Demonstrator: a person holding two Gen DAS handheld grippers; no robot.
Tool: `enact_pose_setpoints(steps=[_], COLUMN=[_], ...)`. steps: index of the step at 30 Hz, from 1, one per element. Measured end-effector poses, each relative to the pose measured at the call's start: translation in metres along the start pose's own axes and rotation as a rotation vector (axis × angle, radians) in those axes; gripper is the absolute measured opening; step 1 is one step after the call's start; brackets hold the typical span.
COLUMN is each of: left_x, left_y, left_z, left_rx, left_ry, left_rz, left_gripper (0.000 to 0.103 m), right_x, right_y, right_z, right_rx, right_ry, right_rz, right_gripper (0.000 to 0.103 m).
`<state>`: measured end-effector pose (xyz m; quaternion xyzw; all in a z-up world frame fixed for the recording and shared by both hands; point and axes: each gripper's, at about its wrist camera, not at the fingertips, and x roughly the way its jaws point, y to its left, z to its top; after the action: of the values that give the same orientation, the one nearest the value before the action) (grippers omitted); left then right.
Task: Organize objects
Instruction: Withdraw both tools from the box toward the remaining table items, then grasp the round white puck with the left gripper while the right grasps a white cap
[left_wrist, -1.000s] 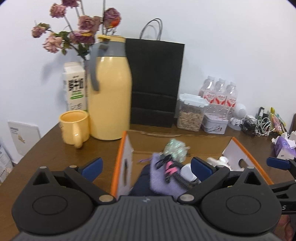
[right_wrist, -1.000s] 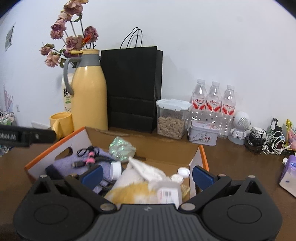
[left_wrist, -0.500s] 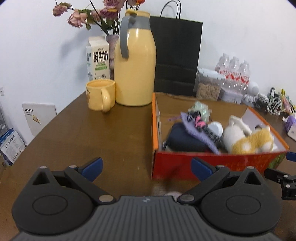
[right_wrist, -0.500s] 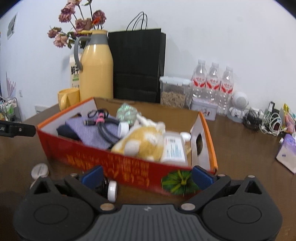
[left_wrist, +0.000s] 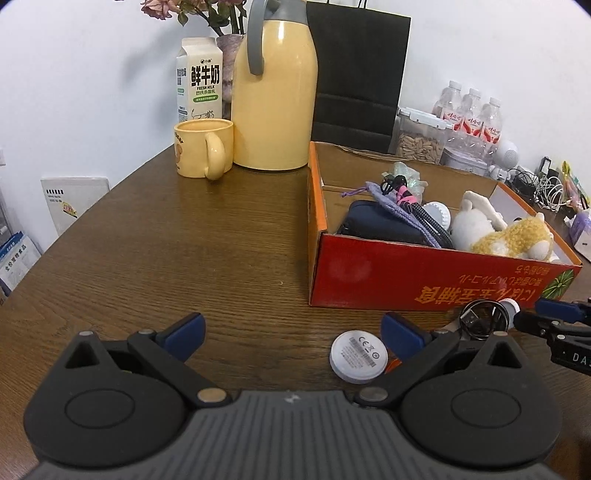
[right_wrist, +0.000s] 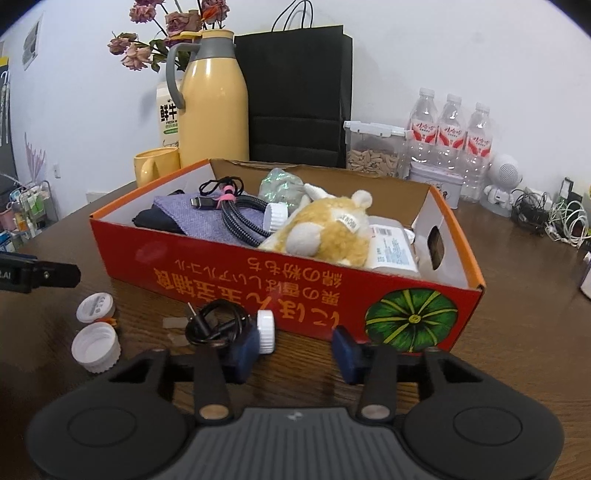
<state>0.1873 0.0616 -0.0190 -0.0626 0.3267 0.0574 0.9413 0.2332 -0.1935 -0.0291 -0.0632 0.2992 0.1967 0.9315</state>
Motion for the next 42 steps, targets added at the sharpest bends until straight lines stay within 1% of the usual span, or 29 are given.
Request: enact_pose_setpoints(steps=[5, 7, 9, 11, 13, 15, 18, 22, 29, 34, 37, 39, 41, 42], left_x=[0.002, 0.002, 0.001, 0.002, 0.002, 0.002, 0.002, 0.003, 0.008, 0.014, 0.020, 0.025, 0.026, 0.026], left_y=[-0.001, -0.001, -0.001, -0.001, -0.001, -0.001, -0.002, -0.004, -0.010, -0.017, -0.023, -0.026, -0.030, -0.033], left_z=[-0.001, -0.002, -0.002, -0.003, -0.003, -0.003, -0.004, -0.005, -0.011, -0.012, -0.011, -0.012, -0.015, -0.016], left_rx=[-0.002, -0.004, -0.005, -0.005, -0.004, -0.005, -0.002, 0.004, 0.025, 0.041, 0.048, 0.043, 0.042, 0.053], left_ry=[0.003, 0.004, 0.004, 0.004, 0.004, 0.005, 0.008, 0.013, 0.034, 0.039, 0.049, 0.057, 0.054, 0.048], left_rz=[-0.008, -0.009, -0.008, -0.009, -0.009, -0.011, -0.014, -0.016, -0.013, -0.018, -0.003, 0.011, 0.026, 0.036], left_gripper=[0.103, 0.103, 0.103, 0.103, 0.103, 0.103, 0.103, 0.103, 0.103, 0.103, 0.098, 0.087, 0.081, 0.076], right_x=[0.001, 0.001, 0.000, 0.000, 0.003, 0.005, 0.007, 0.005, -0.004, -0.009, -0.011, -0.012, -0.012, -0.012], right_y=[0.001, 0.002, 0.003, 0.004, 0.004, 0.003, 0.001, 0.001, -0.005, -0.010, -0.011, -0.012, -0.012, -0.011], right_z=[0.001, 0.001, 0.002, 0.003, 0.003, 0.003, 0.002, 0.000, -0.001, -0.005, -0.007, -0.008, -0.008, -0.009], right_rx=[0.007, 0.012, 0.019, 0.019, 0.022, 0.031, 0.042, 0.040, 0.053, 0.053, 0.055, 0.054, 0.053, 0.052], right_ry=[-0.010, -0.019, -0.030, -0.034, -0.022, -0.017, -0.008, -0.015, -0.061, -0.066, -0.067, -0.069, -0.069, -0.068], right_rz=[0.020, 0.028, 0.037, 0.040, 0.038, 0.043, 0.053, 0.056, 0.029, 0.012, 0.009, 0.010, 0.014, 0.015], right_gripper=[0.040, 0.036, 0.035, 0.031, 0.023, 0.020, 0.008, 0.008, 0.008, 0.008, 0.008, 0.008, 0.008, 0.008])
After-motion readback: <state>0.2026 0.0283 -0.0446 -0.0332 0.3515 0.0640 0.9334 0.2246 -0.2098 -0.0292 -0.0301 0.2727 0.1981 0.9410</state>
